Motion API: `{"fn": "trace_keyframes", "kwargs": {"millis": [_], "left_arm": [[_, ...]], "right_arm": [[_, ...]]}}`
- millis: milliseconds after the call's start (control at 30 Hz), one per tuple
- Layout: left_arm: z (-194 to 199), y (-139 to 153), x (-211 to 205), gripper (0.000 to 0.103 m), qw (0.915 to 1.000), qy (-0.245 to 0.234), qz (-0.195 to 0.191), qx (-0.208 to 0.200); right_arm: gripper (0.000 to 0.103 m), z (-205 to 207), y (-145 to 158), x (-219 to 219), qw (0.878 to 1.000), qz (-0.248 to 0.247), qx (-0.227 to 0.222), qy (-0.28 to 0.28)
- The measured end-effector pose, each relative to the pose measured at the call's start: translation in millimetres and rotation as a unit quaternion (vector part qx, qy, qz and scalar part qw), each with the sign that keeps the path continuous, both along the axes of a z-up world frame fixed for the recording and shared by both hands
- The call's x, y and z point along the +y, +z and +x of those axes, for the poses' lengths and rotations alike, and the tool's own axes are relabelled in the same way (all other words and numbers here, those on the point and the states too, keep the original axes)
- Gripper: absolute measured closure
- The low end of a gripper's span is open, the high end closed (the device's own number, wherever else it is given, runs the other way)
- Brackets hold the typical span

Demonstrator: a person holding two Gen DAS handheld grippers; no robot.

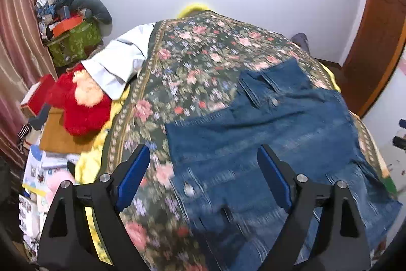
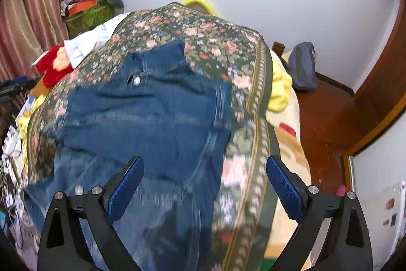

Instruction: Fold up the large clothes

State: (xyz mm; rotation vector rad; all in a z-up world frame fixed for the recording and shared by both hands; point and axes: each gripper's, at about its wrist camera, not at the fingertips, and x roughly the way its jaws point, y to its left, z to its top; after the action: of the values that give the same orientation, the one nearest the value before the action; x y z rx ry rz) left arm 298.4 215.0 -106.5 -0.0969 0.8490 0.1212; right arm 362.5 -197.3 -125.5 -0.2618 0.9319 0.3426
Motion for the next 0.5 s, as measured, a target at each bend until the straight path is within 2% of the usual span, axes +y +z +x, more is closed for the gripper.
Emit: {"fn": "trace_keyframes", "kwargs": {"millis": [167, 267, 367, 500], "left_arm": [[-38.6, -16.0, -6.2, 0.014, 0.9992, 0.004, -0.029, 0.026], [-57.1, -43.7, -2.0, 0.014, 0.9967, 0.017, -0.059, 0.054], [-73.1, -79.5, 0.3, 0.014, 0.9919, 0.039, -0.066, 0.101], [-90.2, -117.4, 0.9, 0.014, 0.9834, 0.051, -0.096, 0.145]], "right_arm": [[0.006, -30.3, -18.4, -30.9, 0.998, 0.034, 0.047, -0.032], [0.006, -43.5, -31.7, -47.9, 0.993, 0.066, 0.074, -0.056], [0.006, -56.5, -45.9, -57.1, 0.989, 0.094, 0.097, -0.06], [0.006, -70.3, -64.6, -58.4, 0.986, 0.089, 0.123, -0.063]]}}
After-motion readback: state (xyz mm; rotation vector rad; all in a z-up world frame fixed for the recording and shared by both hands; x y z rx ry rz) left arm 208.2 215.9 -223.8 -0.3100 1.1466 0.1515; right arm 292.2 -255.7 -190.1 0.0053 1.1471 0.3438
